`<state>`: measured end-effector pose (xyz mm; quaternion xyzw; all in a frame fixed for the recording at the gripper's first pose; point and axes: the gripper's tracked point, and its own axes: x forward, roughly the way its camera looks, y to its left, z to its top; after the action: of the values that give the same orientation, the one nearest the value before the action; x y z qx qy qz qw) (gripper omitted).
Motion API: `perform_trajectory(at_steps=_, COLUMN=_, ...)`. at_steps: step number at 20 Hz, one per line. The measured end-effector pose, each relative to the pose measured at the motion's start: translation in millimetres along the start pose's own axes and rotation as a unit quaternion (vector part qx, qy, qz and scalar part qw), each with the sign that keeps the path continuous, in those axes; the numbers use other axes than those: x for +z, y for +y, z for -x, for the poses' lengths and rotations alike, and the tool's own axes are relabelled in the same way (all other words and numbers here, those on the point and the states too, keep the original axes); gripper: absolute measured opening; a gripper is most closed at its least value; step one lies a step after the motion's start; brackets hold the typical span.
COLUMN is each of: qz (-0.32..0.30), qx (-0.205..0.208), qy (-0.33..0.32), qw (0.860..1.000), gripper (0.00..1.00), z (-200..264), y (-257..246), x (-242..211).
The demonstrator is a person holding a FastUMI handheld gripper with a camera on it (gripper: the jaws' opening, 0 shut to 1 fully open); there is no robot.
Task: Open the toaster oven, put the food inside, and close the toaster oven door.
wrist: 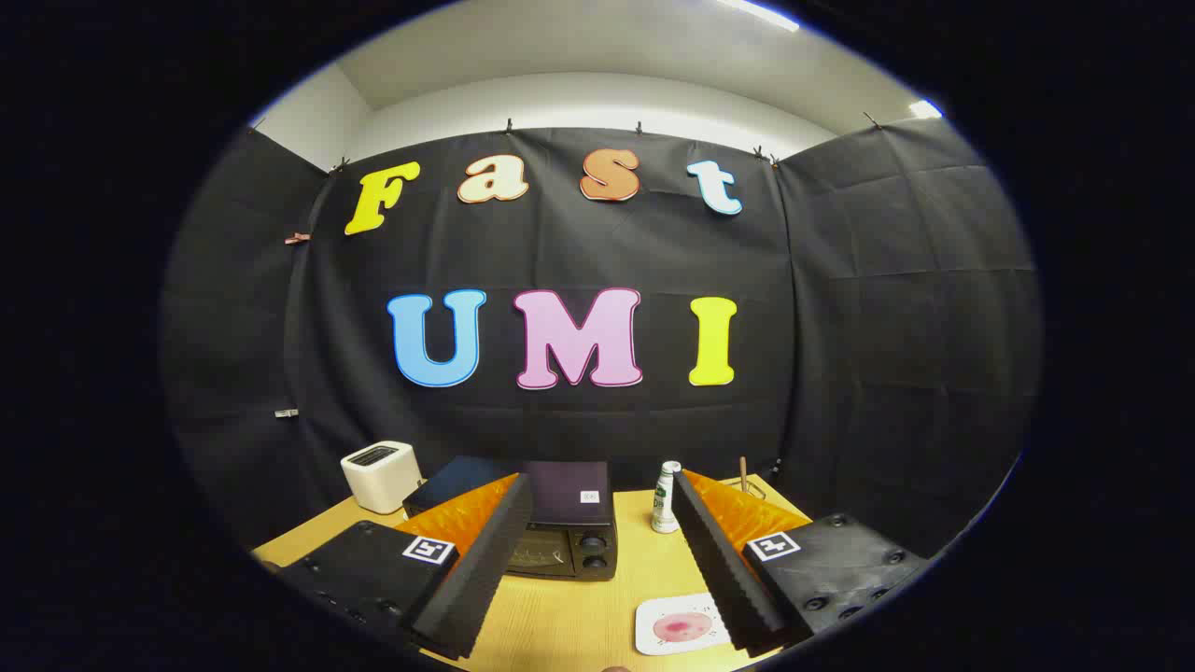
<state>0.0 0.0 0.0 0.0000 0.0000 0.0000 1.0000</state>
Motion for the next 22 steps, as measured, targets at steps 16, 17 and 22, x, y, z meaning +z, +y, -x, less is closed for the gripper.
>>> perform_trajectory(at_steps=16, qz=0.018, qx=0.034, qy=0.026, qw=0.999, gripper=0.98, z=-12, y=50, x=-20)
perform_trajectory(at_steps=17, qz=0.018, qx=0.038, qy=0.027, qw=0.999, gripper=0.98, z=-14, y=54, x=-22)
perform_trajectory(at_steps=22, qz=0.015, qx=0.05, qy=0.027, qw=0.998, gripper=0.98, z=-19, y=71, x=-25)
